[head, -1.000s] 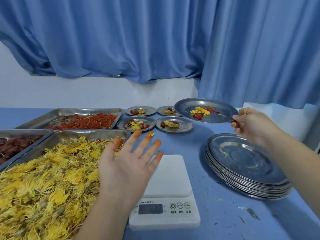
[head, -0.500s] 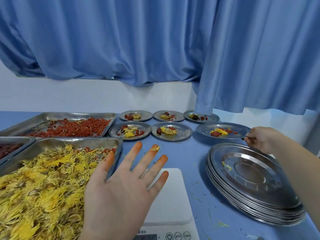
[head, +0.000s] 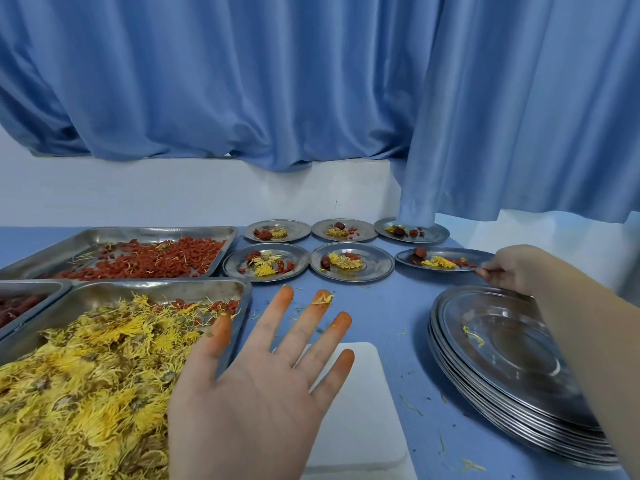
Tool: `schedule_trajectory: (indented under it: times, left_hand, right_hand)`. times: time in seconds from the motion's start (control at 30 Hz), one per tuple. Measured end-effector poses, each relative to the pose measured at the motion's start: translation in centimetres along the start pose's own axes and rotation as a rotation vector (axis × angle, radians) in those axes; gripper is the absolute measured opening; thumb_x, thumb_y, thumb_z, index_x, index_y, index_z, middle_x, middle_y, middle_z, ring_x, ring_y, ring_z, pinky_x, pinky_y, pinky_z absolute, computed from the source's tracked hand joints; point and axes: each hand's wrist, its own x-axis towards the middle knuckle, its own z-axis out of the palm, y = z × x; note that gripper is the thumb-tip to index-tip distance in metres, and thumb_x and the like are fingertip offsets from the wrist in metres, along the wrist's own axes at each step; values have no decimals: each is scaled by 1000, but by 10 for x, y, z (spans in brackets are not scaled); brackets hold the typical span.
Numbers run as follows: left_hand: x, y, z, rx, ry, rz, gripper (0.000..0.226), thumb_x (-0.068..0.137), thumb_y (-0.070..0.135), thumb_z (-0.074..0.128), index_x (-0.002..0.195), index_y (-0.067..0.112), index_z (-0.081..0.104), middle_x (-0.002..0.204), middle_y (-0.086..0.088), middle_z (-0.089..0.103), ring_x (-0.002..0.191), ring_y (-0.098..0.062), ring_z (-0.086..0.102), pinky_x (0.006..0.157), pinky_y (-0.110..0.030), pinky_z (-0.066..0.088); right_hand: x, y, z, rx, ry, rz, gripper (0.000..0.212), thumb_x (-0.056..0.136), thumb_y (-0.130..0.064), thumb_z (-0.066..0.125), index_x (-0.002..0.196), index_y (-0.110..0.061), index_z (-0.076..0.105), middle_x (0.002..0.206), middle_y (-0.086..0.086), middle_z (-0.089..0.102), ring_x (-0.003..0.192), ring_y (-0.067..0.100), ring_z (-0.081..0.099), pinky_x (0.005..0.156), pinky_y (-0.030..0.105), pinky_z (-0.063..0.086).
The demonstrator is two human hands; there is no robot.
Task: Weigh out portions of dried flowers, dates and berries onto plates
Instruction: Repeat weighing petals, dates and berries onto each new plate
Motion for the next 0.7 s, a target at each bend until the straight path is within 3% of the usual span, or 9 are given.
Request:
schedule_trajectory:
  times: [0.1, 0.23, 0.33, 0.37, 0.47, 0.6, 0.7]
  left_hand:
    - [0, 0, 1, 13, 14, 8, 69, 50, 47, 70, 111, 15, 74, 126, -16, 65, 111, -44, 63, 87, -61, 48]
    - [-1, -2, 2, 28, 14, 17, 64, 61, 53, 64, 112, 16, 73, 127, -15, 65, 112, -42, 63, 87, -58, 50]
    - [-2, -4, 0, 29, 16, 35, 60, 71, 56, 55, 113, 16, 72, 127, -15, 65, 114, -41, 62, 88, -54, 51]
    - [-3, -4, 0, 28, 16, 43, 59, 72, 55, 56, 113, 16, 72, 127, -16, 65, 115, -41, 62, 89, -54, 49]
    - [-6, -5, -1, 48, -3, 62, 56, 76, 54, 55, 116, 18, 71, 129, -15, 64, 118, -40, 60, 94, -54, 44]
    - [-9, -7, 2, 98, 1, 79, 52, 86, 54, 47, 117, 20, 71, 129, -12, 64, 119, -38, 60, 97, -51, 42]
    - [-12, -9, 4, 130, 21, 97, 50, 90, 53, 43, 113, 20, 72, 127, -12, 66, 116, -37, 62, 95, -49, 42]
  right_hand:
    - [-5, -6, 7, 12, -13, -4, 21, 92, 17, 40, 105, 1, 44, 101, 17, 50, 68, 23, 54, 35, 20, 49]
    - [-23, -13, 14, -130, -40, -14, 11, 91, 11, 47, 87, 1, 49, 114, 19, 49, 78, 25, 58, 36, 23, 50]
    - [-33, -14, 16, -48, -78, -10, 24, 90, 12, 50, 108, -1, 44, 138, 18, 42, 111, 33, 57, 69, 34, 58]
    - [-39, -15, 16, -8, -104, -9, 28, 91, 12, 50, 113, -3, 42, 137, 19, 45, 107, 31, 61, 74, 36, 56]
    - [-68, -18, 14, 50, -182, -53, 19, 91, 9, 51, 110, 6, 50, 98, 21, 61, 70, 28, 66, 53, 26, 57]
    - [-112, -11, 1, 370, -342, -158, 4, 91, 7, 51, 92, 10, 55, 92, 21, 62, 71, 26, 70, 57, 25, 59]
    - [-145, 5, -13, 405, -400, -226, 6, 90, 5, 53, 87, 5, 58, 84, 19, 67, 69, 23, 69, 58, 24, 57]
